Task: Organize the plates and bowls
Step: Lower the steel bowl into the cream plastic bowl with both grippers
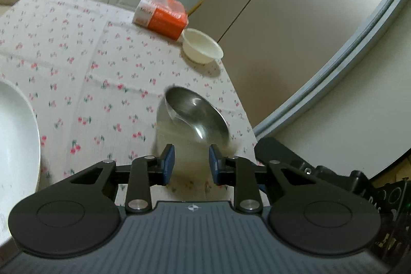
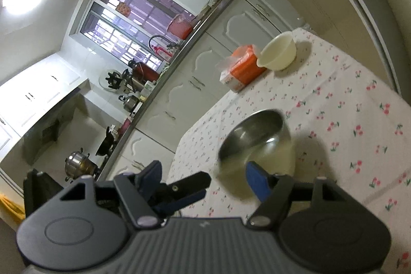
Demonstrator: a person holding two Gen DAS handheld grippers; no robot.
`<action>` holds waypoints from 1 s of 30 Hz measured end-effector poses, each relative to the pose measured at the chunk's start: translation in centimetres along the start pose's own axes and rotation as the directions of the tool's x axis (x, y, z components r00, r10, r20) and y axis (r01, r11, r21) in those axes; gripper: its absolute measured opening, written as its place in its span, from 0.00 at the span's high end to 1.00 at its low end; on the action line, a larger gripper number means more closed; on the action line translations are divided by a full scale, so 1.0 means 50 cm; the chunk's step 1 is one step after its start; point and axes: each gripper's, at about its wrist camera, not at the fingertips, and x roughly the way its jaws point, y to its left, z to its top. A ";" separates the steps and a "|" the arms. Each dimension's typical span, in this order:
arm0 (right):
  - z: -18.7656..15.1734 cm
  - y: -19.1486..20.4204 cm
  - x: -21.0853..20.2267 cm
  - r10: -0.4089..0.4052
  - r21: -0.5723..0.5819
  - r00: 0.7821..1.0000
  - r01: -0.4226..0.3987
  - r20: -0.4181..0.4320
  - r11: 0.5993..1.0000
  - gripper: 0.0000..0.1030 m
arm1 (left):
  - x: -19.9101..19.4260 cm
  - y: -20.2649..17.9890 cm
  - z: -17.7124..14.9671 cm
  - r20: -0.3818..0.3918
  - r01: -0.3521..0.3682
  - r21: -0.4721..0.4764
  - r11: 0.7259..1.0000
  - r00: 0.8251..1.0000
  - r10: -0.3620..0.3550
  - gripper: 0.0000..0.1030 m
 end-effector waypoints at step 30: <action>0.070 -0.087 0.079 -0.296 -0.154 0.955 0.291 -0.011 0.944 0.20 | 0.117 0.052 0.069 -0.014 -0.038 -0.121 0.992 0.999 0.036 0.56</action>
